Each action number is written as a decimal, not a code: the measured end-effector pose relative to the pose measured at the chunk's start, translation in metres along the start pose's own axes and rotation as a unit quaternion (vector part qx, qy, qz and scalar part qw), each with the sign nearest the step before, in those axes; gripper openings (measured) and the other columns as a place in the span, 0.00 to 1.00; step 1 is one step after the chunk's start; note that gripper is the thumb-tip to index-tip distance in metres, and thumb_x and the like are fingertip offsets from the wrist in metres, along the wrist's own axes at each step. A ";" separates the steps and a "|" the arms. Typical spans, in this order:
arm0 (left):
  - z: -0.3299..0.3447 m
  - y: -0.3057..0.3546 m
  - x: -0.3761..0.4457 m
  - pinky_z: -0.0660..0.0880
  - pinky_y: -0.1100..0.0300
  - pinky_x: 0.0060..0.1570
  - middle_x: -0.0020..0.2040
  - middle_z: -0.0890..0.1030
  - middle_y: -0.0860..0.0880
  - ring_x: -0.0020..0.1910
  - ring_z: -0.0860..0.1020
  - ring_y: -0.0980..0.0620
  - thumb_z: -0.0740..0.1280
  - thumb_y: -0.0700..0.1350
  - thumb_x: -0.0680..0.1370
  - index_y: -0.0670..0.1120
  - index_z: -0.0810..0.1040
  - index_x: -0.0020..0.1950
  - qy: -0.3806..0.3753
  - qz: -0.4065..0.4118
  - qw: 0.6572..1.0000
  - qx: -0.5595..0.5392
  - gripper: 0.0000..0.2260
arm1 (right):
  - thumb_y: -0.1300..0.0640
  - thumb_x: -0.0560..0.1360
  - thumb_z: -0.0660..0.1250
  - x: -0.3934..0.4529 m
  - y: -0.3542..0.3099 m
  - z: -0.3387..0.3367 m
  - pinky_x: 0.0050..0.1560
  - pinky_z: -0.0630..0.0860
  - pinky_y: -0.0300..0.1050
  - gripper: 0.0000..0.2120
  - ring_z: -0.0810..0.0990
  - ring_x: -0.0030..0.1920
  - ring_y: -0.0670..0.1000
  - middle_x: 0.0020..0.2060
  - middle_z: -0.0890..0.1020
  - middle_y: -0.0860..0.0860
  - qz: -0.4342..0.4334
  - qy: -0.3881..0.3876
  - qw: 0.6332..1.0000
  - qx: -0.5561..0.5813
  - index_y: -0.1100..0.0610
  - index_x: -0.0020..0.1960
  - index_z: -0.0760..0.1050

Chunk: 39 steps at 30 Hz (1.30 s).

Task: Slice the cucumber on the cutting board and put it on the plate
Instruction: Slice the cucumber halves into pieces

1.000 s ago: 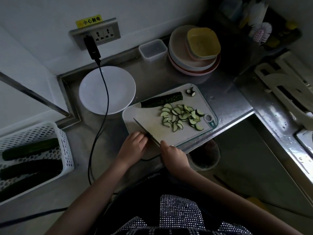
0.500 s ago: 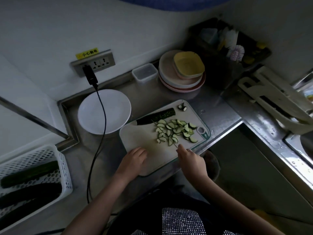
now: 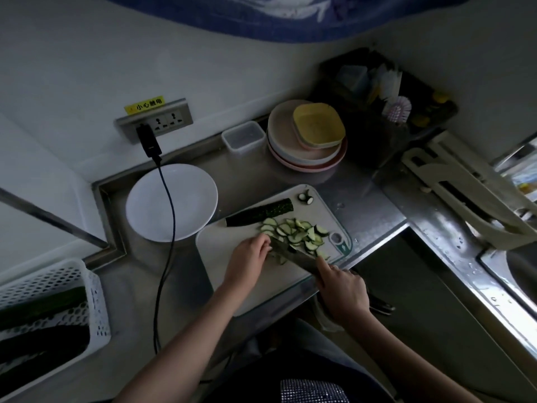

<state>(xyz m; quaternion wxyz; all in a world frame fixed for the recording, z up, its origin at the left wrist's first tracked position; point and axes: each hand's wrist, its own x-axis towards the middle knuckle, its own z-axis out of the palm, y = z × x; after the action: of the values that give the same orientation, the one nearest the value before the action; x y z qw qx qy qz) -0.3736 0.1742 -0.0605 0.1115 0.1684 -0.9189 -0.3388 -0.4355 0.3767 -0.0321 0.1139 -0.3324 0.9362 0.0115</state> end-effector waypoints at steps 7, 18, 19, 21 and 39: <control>0.017 0.027 0.007 0.74 0.60 0.50 0.47 0.84 0.49 0.47 0.81 0.51 0.58 0.52 0.76 0.43 0.83 0.52 -0.075 0.204 0.972 0.088 0.18 | 0.51 0.81 0.55 0.013 0.034 -0.014 0.38 0.75 0.47 0.15 0.82 0.46 0.52 0.50 0.80 0.49 -0.044 -0.011 0.999 -0.005 0.50 0.66 0.59; 0.038 0.041 0.032 0.50 0.55 0.73 0.75 0.61 0.51 0.75 0.53 0.51 0.46 0.59 0.81 0.46 0.63 0.75 -0.221 0.045 0.967 0.123 0.27 | 0.53 0.78 0.61 0.016 0.065 -0.011 0.34 0.72 0.47 0.16 0.82 0.42 0.56 0.48 0.81 0.50 -0.155 -0.017 0.987 0.024 0.49 0.61 0.57; 0.035 0.036 0.027 0.52 0.54 0.73 0.74 0.64 0.49 0.74 0.57 0.50 0.45 0.58 0.80 0.45 0.65 0.74 -0.153 0.038 0.983 0.088 0.28 | 0.52 0.79 0.58 0.016 0.064 -0.009 0.36 0.73 0.48 0.15 0.82 0.43 0.56 0.49 0.80 0.51 -0.156 -0.021 0.986 0.048 0.48 0.61 0.56; 0.023 0.026 0.013 0.63 0.51 0.69 0.68 0.72 0.45 0.69 0.66 0.49 0.48 0.54 0.80 0.42 0.71 0.69 -0.009 0.001 0.999 0.034 0.25 | 0.51 0.80 0.56 0.015 0.057 -0.006 0.41 0.77 0.50 0.11 0.81 0.46 0.56 0.50 0.80 0.51 -0.150 -0.049 0.982 0.106 0.49 0.61 0.61; -0.005 -0.037 -0.065 0.74 0.50 0.49 0.50 0.79 0.42 0.50 0.77 0.40 0.67 0.32 0.71 0.39 0.77 0.53 0.116 -0.147 0.974 0.131 0.12 | 0.53 0.79 0.60 0.049 0.021 0.020 0.41 0.74 0.53 0.05 0.79 0.43 0.60 0.40 0.79 0.57 -0.024 -0.122 0.940 0.317 0.53 0.46 0.66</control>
<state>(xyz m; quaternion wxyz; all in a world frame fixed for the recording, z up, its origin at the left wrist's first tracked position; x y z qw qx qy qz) -0.3034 0.1697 -0.0869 0.1430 0.3529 -0.9013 -0.2066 -0.4816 0.3640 -0.0633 0.3273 -0.2976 0.8619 -0.2479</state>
